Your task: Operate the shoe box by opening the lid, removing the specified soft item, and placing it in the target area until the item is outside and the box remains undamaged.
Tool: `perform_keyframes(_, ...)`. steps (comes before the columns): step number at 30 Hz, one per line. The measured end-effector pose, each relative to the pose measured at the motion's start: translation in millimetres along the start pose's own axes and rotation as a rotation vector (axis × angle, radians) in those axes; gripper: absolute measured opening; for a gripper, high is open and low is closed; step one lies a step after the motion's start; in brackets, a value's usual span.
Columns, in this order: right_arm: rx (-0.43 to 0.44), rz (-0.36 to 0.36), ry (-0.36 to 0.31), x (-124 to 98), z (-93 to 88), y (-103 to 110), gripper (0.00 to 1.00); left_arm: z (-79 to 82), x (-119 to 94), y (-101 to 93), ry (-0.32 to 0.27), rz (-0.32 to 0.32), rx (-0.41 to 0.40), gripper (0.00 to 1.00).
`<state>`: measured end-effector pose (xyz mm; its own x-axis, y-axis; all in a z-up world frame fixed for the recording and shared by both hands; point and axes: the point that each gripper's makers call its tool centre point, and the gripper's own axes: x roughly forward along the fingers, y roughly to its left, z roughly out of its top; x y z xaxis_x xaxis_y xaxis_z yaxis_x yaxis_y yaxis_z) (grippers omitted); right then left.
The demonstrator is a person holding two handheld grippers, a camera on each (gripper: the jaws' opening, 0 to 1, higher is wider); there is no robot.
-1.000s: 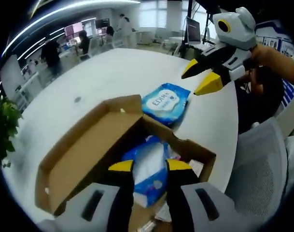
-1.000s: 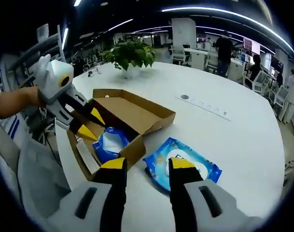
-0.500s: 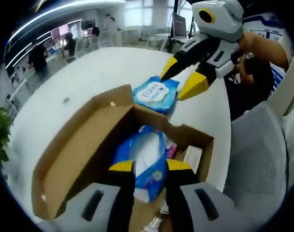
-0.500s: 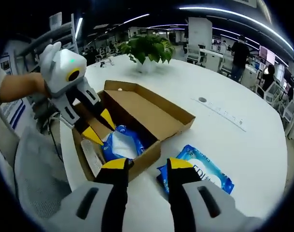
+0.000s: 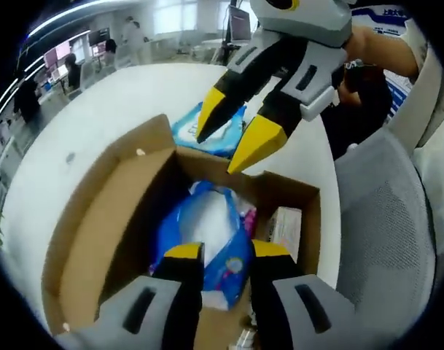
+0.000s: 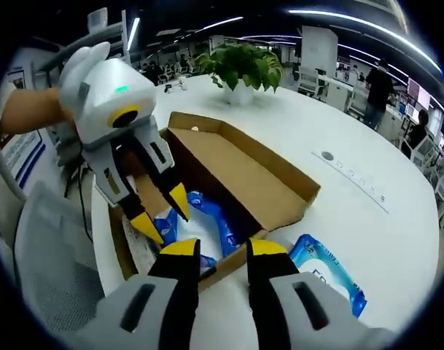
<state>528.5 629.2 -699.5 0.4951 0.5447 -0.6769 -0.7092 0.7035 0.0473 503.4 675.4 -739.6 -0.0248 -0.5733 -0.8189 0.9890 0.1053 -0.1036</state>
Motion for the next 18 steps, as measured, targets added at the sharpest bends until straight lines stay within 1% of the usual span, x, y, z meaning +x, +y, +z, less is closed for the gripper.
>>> perform_keyframes(2, -0.015, 0.01, 0.011, 5.8, -1.0, 1.9, 0.22, -6.1, 1.4, 2.9, 0.031, 0.001, 0.029, 0.19)
perform_keyframes(5, -0.029, 0.017, 0.027, 14.8, -2.7, 3.2, 0.2, -10.3, 2.7, 4.8, 0.044, -0.013, 0.028, 0.18)
perform_keyframes(8, -0.038, 0.025, 0.03, 24.9, -1.1, 5.5, 0.17, -15.1, 2.7, 8.5, 0.06, -0.016, 0.026, 0.13)
perform_keyframes(9, -0.041, 0.025, 0.032, 27.5, -0.6, 5.9, 0.16, -18.8, 2.7, 10.8, 0.072, -0.013, 0.033, 0.1)
perform_keyframes(11, -0.055, 0.019, 0.041, 33.4, 0.4, 6.0, 0.14, -21.2, 1.4, 12.9, 0.081, -0.01, 0.061, 0.06)
perform_keyframes(14, -0.071, 0.032, 0.054, 41.0, 0.7, 9.5, 0.12, -21.4, -0.3, 12.2, 0.074, -0.019, 0.048, 0.05)
perform_keyframes(16, -0.089, 0.033, 0.066, 44.4, -0.4, 10.8, 0.1, -23.3, -0.7, 13.3, 0.076, -0.016, 0.052, 0.01)
perform_keyframes(18, -0.124, 0.012, 0.091, 47.2, -3.8, 7.8, 0.06, -26.5, -2.1, 13.3, 0.083, -0.013, 0.055, 0.0)
